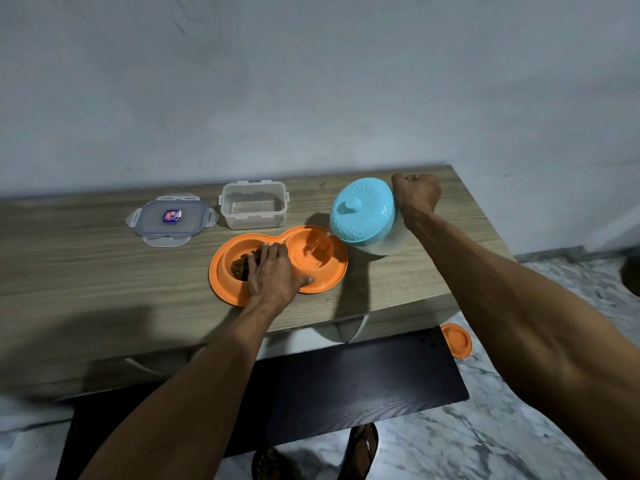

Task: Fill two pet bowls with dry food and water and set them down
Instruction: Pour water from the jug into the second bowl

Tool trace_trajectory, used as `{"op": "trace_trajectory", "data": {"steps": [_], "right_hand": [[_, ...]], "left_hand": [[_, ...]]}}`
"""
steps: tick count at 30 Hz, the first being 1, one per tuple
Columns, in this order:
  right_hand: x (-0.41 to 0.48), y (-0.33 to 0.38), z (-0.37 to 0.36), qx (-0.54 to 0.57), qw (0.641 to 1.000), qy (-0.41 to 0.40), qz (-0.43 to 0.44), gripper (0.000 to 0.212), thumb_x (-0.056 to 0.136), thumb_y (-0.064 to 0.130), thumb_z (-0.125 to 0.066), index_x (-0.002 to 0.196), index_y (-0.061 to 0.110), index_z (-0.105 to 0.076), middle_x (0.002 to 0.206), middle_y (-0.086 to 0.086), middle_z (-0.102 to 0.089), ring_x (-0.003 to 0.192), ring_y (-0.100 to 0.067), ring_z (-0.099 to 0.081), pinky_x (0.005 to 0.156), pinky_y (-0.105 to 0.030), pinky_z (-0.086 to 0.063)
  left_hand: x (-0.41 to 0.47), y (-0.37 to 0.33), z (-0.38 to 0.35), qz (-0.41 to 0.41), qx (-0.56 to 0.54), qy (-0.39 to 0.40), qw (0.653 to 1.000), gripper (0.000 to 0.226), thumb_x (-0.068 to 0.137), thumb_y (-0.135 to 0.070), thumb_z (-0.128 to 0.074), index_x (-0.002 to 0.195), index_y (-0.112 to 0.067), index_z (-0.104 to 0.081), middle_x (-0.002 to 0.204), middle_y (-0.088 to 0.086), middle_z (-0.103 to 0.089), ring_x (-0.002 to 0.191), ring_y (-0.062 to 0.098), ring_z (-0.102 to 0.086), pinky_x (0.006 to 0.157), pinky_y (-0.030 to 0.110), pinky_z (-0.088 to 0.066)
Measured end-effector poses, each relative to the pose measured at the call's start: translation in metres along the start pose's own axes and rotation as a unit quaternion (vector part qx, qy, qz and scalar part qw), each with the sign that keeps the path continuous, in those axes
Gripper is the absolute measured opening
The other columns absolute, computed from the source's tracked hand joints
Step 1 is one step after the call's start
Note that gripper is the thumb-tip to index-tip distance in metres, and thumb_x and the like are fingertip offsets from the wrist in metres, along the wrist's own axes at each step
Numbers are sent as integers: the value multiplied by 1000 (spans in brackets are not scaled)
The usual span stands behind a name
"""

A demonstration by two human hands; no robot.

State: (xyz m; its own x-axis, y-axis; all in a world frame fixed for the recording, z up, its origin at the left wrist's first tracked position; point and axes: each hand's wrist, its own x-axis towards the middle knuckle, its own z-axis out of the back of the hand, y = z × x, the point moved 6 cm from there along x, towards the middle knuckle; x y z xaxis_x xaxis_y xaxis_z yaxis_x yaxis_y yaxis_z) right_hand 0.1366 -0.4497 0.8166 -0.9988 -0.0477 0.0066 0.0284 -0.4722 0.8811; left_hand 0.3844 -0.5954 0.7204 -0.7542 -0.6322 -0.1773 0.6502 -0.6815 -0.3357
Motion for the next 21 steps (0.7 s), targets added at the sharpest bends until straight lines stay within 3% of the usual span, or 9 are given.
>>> {"op": "trace_trajectory", "data": {"steps": [21], "right_hand": [[3,5,0,-2,1000,7,-11,34,77,21,-65,49,11,-48,52,1,-48,59,-16,-48,63,-32,-43]], "left_hand": [[0,0,0,3,3,-7,1000,95,81,-59,-66,151,-8,-28,158,10,-31,151,29,-15,121,54,-11]]}}
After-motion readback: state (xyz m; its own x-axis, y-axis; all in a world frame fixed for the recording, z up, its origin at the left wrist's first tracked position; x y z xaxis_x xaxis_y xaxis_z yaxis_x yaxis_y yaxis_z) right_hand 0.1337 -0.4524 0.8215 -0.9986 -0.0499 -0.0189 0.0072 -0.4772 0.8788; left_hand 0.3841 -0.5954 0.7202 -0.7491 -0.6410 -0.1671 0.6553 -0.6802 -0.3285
